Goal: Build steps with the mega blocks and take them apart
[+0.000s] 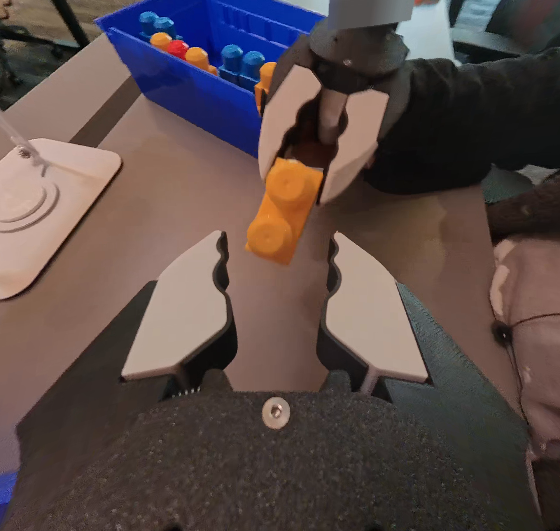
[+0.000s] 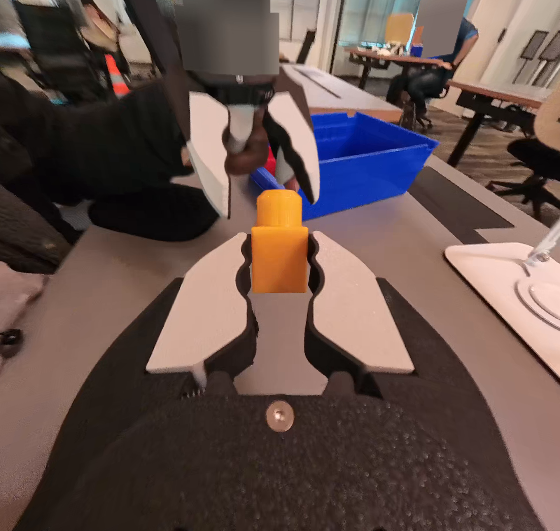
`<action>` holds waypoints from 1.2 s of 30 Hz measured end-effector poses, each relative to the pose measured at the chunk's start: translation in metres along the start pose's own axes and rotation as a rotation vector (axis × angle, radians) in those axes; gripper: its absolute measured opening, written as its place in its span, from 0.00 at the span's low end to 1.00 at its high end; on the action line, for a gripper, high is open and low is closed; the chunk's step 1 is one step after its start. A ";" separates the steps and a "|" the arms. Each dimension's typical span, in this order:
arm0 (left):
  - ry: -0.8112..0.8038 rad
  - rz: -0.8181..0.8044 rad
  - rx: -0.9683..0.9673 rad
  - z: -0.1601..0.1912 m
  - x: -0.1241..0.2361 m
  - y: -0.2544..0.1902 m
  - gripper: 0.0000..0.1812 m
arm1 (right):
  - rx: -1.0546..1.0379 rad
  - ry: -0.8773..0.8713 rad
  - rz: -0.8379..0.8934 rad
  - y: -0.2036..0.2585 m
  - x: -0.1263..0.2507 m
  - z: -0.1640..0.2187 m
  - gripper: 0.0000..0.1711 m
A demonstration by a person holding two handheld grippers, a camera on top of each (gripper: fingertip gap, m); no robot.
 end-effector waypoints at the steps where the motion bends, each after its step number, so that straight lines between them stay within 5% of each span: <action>1: -0.018 0.018 0.002 0.003 -0.001 -0.001 0.35 | -0.013 -0.026 -0.012 0.000 0.002 -0.004 0.20; 9: -0.130 0.085 -0.002 0.011 -0.022 -0.005 0.21 | -0.079 -0.105 -0.067 0.002 0.006 -0.010 0.20; 22: 0.165 0.036 -0.029 0.061 -0.056 0.012 0.20 | 0.050 0.501 0.047 -0.014 0.015 0.055 0.21; 36: 0.233 0.022 -0.068 0.080 -0.063 0.022 0.21 | 0.057 0.687 0.082 -0.015 0.014 0.086 0.19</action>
Point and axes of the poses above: each gripper's, where its closed fingertips meet, x back along the fingers, z out of its underside, y = z × x across the jaws, the point moved 5 cm from there along x, back along the fingers, and after that the axes turned 10 degrees about -y, right-handed, at the moved point
